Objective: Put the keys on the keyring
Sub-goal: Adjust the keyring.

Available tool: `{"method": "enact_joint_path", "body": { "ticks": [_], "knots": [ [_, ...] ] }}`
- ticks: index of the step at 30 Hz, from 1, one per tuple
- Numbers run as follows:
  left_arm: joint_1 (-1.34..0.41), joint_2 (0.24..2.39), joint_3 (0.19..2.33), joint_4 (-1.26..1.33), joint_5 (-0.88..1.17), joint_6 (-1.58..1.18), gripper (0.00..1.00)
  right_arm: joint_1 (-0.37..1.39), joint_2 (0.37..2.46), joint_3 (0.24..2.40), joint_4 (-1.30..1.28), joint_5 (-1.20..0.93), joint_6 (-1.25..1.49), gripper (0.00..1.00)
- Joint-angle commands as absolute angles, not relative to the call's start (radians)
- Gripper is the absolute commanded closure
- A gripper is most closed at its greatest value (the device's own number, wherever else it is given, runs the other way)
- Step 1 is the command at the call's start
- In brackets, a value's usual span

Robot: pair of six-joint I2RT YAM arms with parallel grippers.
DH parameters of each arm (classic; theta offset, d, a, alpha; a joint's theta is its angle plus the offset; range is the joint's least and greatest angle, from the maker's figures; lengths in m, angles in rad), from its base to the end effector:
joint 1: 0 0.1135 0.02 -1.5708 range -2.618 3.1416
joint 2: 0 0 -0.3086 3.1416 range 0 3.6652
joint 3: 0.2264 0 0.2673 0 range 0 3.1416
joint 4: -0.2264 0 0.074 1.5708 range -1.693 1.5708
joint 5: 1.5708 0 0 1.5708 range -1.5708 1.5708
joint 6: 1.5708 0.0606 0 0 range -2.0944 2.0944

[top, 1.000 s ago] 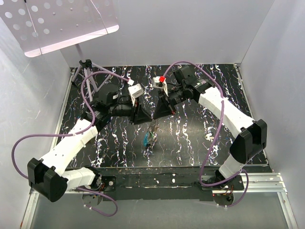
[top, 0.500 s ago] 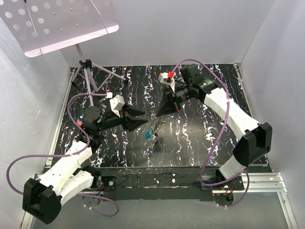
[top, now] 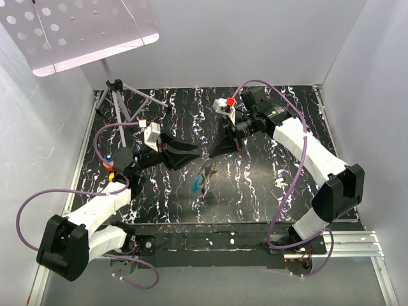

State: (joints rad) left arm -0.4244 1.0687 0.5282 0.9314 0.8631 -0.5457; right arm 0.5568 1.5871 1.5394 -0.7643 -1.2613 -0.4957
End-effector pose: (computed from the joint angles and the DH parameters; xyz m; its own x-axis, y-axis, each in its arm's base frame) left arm 0.1911 -0.1369 0.3446 -0.1744 -0.2914 -0.9406 0.9563 0.1777 -0.2324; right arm 0.2681 0.2349 0.4025 -0.2007 -0.2956 -0.9340 -0.9240 -0.2596 0.2807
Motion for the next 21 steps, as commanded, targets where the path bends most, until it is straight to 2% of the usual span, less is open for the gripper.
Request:
{"method": "enact_joint_path", "body": {
  "ticks": [1, 6, 21],
  "knots": [
    [-0.423, 1.1, 0.528, 1.054, 0.908, -0.612, 0.62, 0.56, 1.554, 1.562, -0.772, -1.321, -0.514, 0.99],
    [-0.433, 1.135, 0.528, 1.081, 0.916, -0.626, 0.68, 0.56, 1.555, 1.563, -0.775, -1.324, -0.512, 0.99],
    [-0.483, 1.2, 0.548, 1.103, 0.939, -0.626, 0.75, 0.561, 1.56, 1.563, -0.77, -1.324, -0.506, 0.99]
  ]
}}
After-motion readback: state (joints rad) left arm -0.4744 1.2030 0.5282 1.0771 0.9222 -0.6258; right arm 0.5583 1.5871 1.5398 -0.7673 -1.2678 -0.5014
